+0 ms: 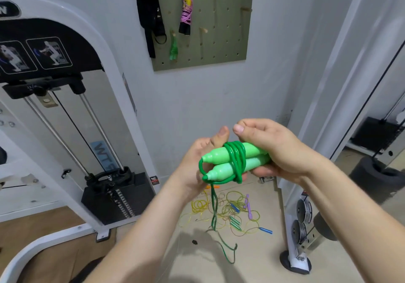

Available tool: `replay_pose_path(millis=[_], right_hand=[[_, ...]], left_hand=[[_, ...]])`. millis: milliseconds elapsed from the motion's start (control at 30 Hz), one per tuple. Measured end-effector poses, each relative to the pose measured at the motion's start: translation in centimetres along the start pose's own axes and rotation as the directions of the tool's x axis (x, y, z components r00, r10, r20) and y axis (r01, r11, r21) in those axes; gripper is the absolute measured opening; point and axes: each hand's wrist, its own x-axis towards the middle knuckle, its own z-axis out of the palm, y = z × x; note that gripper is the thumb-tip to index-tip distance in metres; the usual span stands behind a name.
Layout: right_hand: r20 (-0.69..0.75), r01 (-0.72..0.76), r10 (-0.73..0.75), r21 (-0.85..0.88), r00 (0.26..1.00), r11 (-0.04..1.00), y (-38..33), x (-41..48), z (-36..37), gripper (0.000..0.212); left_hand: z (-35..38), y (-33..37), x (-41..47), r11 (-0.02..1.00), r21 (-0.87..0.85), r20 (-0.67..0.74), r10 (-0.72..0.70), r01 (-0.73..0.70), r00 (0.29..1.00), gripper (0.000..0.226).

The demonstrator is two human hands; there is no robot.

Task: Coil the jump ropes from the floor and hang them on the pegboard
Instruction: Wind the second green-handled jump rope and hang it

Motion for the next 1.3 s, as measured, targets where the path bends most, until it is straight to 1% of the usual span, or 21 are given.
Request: replay_pose_path(millis=[33, 100, 167, 267, 300, 333, 400, 467, 500, 567, 633, 700, 733, 767, 800, 833, 867, 933, 1033, 1167, 1300], right_hand=[[-0.009, -0.010, 0.011, 0.108, 1.000, 0.994, 0.5, -0.1, 0.3, 0.029], [-0.032, -0.019, 0.031, 0.304, 0.999, 0.952, 1.4, 0.0, 0.8, 0.028], [-0.089, -0.047, 0.095, 0.435, 0.992, 0.899, 2.3, 0.4, 0.9, 0.029], [-0.161, -0.083, 0.196, 0.528, 0.967, 0.845, 3.2, 1.0, 0.9, 0.028], [-0.185, -0.084, 0.214, 0.538, 0.959, 0.839, 3.5, 1.1, 1.0, 0.027], [-0.211, -0.079, 0.226, 0.542, 0.951, 0.837, 3.7, 1.2, 1.1, 0.026], [-0.275, -0.055, 0.239, 0.543, 0.931, 0.838, 4.2, 1.5, 1.6, 0.025], [-0.356, -0.001, 0.232, 0.545, 0.905, 0.839, 4.7, 1.7, 1.9, 0.022], [-0.398, 0.027, 0.230, 0.545, 0.888, 0.838, 4.9, 1.8, 2.1, 0.019], [-0.479, 0.073, 0.231, 0.535, 0.847, 0.842, 5.2, 2.1, 2.4, 0.012], [-0.550, 0.111, 0.232, 0.518, 0.802, 0.848, 5.3, 2.4, 2.4, 0.017], [-0.625, 0.156, 0.238, 0.508, 0.744, 0.847, 5.3, 2.8, 2.2, 0.023], [-0.680, 0.184, 0.209, 0.458, 0.703, 0.870, 5.4, 3.0, 2.3, 0.027], [-0.757, 0.199, 0.129, 0.326, 0.640, 0.924, 5.6, 3.3, 2.4, 0.032], [-0.829, 0.184, -0.023, 0.096, 0.558, 0.978, 5.9, 3.4, 2.6, 0.036], [-0.843, 0.138, -0.212, -0.165, 0.494, 0.977, 6.3, 3.5, 2.8, 0.036], [-0.797, 0.099, -0.377, -0.377, 0.472, 0.921, 6.6, 3.5, 3.0, 0.034], [-0.633, 0.072, -0.585, -0.645, 0.508, 0.761, 6.6, 3.4, 3.3, 0.030], [-0.396, 0.045, -0.710, -0.856, 0.582, 0.514, 5.3, 3.2, 3.1, 0.024], [-0.137, 0.086, -0.685, -0.956, 0.716, 0.281, 2.9, 3.1, 2.7, 0.024], [0.027, 0.155, -0.642, -0.977, 0.767, 0.145, 0.9, 2.8, 2.6, 0.025]], left_hand=[[0.4, -0.3, 0.1, 0.999, -0.038, -0.075, -0.008, 0.006, 0.997, 0.071], [1.3, -0.8, 0.1, 0.995, -0.097, -0.225, 0.017, -0.039, 0.974, 0.055], [2.0, -1.2, 0.1, 0.991, -0.085, -0.336, 0.068, -0.103, 0.939, 0.044], [1.6, -2.2, 0.0, 0.987, 0.133, -0.410, 0.137, -0.089, 0.902, 0.035], [0.9, -2.6, 0.0, 0.963, 0.262, -0.435, 0.174, -0.061, 0.883, 0.032], [0.3, -2.9, -0.1, 0.898, 0.438, -0.433, 0.243, -0.033, 0.868, 0.028], [-0.8, -3.5, -0.5, 0.617, 0.786, -0.346, 0.386, 0.040, 0.855, 0.022], [-1.2, -3.9, -0.8, 0.352, 0.935, -0.215, 0.487, 0.035, 0.847, 0.017], [-1.2, -3.9, -1.0, 0.267, 0.964, -0.152, 0.507, 0.013, 0.848, 0.014], [-0.8, -4.0, -1.1, 0.159, 0.987, -0.097, 0.516, 0.017, 0.851, 0.013], [-0.8, -4.3, -1.2, 0.118, 0.993, -0.079, 0.489, 0.024, 0.869, 0.018], [-0.6, -4.5, -1.3, 0.012, 0.998, -0.057, 0.461, 0.057, 0.886, 0.025], [-0.4, -4.4, -1.4, -0.049, 0.996, -0.045, 0.459, 0.075, 0.887, 0.023], [-0.1, -4.1, -1.4, -0.110, 0.990, -0.032, 0.450, 0.091, 0.892, 0.017], [0.2, -3.9, -1.3, -0.168, 0.981, -0.009, 0.442, 0.093, 0.897, 0.014], [0.2, -3.8, -1.3, -0.226, 0.970, 0.017, 0.423, 0.088, 0.906, 0.021], [0.2, -3.5, -1.3, -0.271, 0.959, 0.042, 0.407, 0.077, 0.913, 0.027], [-0.2, -2.8, -1.4, -0.305, 0.951, 0.095, 0.413, 0.040, 0.906, 0.032], [-1.1, -1.8, -1.7, -0.323, 0.946, 0.182, 0.453, -0.030, 0.873, 0.034], [-1.7, -0.6, -2.3, -0.309, 0.943, 0.273, 0.513, -0.122, 0.814, 0.025], [-1.3, 0.4, -3.2, -0.244, 0.959, 0.262, 0.587, -0.142, 0.766, 0.019]])
